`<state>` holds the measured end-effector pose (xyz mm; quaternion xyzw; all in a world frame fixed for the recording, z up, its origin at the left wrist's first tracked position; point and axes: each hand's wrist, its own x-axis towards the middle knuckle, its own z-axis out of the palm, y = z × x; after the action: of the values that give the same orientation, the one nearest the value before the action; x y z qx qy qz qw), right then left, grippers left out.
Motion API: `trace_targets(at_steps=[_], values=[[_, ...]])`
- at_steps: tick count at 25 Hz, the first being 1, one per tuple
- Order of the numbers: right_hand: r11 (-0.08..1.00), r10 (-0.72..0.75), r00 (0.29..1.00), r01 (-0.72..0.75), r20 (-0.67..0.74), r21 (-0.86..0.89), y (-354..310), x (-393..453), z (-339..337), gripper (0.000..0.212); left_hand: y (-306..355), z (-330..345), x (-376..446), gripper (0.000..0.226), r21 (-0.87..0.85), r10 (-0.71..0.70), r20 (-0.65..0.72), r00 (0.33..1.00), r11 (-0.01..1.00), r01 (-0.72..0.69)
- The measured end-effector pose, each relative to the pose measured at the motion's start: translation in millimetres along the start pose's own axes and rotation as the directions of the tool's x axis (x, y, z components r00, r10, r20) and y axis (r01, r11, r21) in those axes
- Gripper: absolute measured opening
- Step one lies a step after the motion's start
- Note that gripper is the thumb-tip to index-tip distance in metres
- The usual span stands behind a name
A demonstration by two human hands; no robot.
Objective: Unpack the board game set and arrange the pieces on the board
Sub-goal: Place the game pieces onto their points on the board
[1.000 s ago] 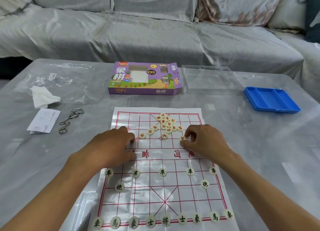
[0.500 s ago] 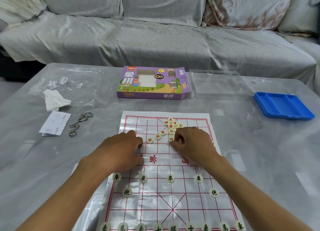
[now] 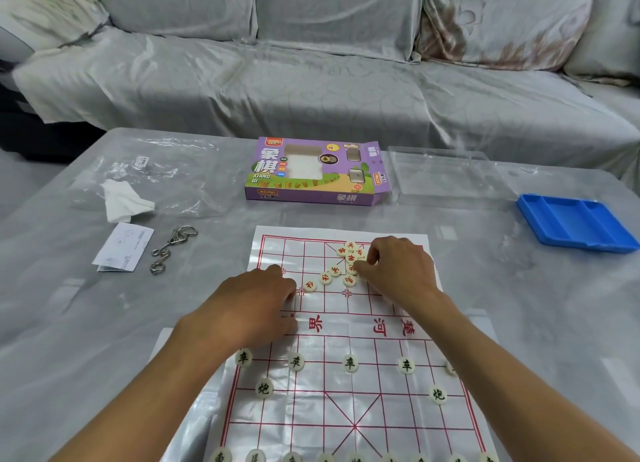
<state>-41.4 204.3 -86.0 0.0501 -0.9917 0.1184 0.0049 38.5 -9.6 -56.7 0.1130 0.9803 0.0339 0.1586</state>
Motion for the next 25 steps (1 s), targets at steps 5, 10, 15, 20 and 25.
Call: trace_targets(at_steps=[5,10,15,20,25], values=[[0.995,0.104,0.995,-0.103,0.012,-0.014,-6,3,-1,0.031,1,-1,1,0.034,0.006,0.001,0.007,1.000,1.000,-0.001],[0.989,0.147,0.987,-0.147,0.069,-0.004,-7,6,-3,0.031,2,-1,2,0.036,0.016,0.006,0.000,1.000,1.000,-0.006],[0.990,0.143,0.988,-0.142,0.062,-0.021,-14,7,-4,0.031,2,0,1,0.035,0.012,0.004,-0.012,1.000,1.000,-0.004],[0.995,0.094,0.994,-0.096,0.061,0.032,-13,8,-3,0.018,0,0,1,0.035,0.003,0.007,-0.011,1.000,1.000,-0.007],[0.957,-0.279,0.926,0.247,0.256,0.152,-4,-13,-33,0.021,1,-1,3,0.031,0.010,0.008,-0.017,1.000,1.000,-0.008]])
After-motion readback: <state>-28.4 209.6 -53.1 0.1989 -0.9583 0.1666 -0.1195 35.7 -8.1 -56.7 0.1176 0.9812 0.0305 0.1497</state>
